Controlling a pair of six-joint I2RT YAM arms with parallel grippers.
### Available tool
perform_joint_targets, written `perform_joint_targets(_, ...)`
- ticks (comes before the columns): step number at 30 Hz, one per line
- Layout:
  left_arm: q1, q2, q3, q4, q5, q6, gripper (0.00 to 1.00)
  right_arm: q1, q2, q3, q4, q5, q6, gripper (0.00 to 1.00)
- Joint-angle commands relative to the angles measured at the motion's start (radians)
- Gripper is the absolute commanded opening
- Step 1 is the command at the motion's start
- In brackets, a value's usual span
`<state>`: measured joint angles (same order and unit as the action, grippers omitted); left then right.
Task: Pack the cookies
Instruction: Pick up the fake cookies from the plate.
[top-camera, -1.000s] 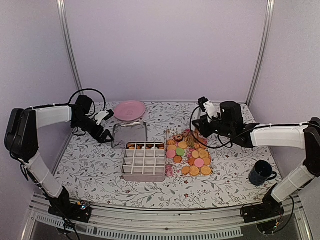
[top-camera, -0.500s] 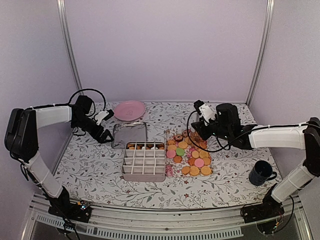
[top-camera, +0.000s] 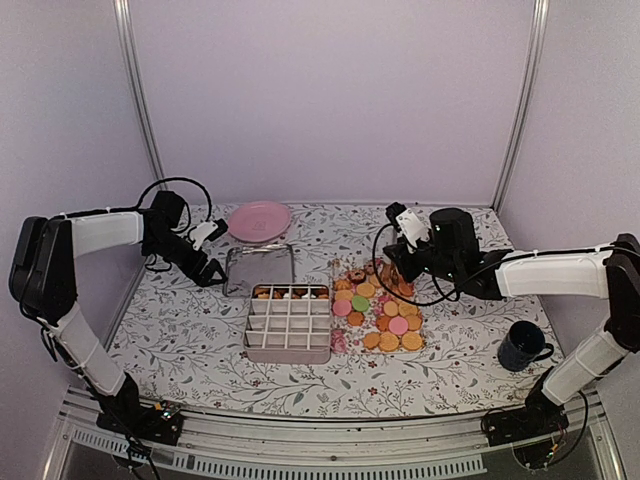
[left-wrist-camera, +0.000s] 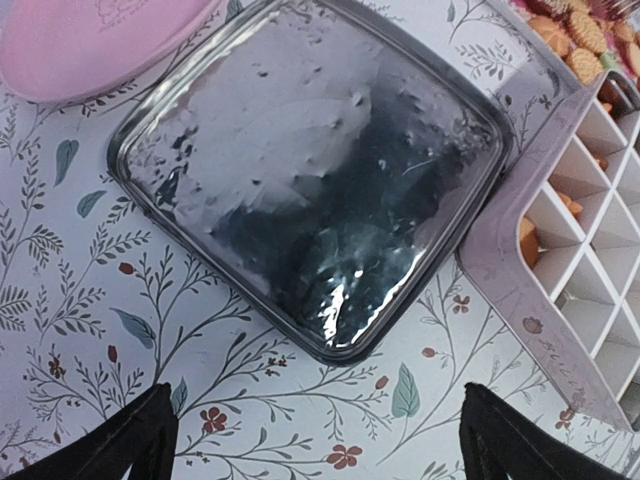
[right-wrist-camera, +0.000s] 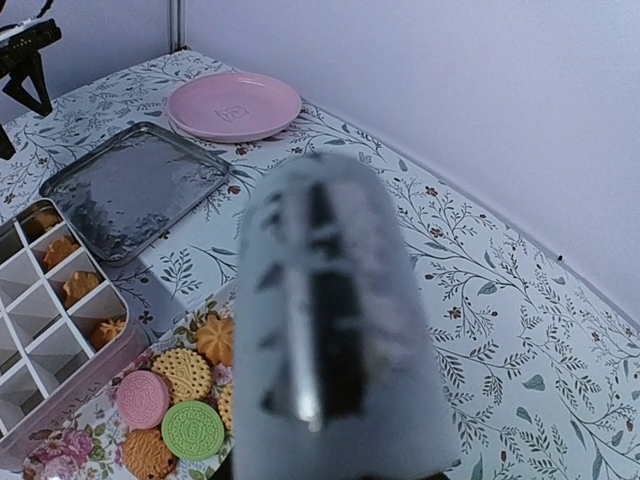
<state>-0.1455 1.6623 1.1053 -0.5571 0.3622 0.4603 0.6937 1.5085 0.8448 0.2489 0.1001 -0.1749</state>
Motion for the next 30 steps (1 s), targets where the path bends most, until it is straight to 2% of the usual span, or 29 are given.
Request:
perform_joint_targets(1,-0.002,-0.009,-0.006,0.016,0.014,0.0,0.99,0.006,-0.042,0.032,-0.009,0.0,0.021,0.23)
perform_joint_targets(9,-0.003,-0.013,-0.002,0.015,0.014,0.0,0.98,0.007,-0.097,0.104,-0.016,-0.039,0.042,0.2)
perform_joint_targets(13,-0.003,-0.013,-0.002,0.016,0.014,0.0,0.99,0.007,-0.07,0.097,-0.014,0.007,0.041,0.21)
perform_joint_targets(23,-0.002,-0.009,-0.002,0.017,0.016,0.003,0.98,0.005,-0.076,-0.004,0.013,0.107,0.062,0.35)
perform_joint_targets(30,-0.003,-0.006,0.001,0.016,0.02,-0.003,0.98,0.001,-0.113,-0.059,0.012,0.135,0.069,0.36)
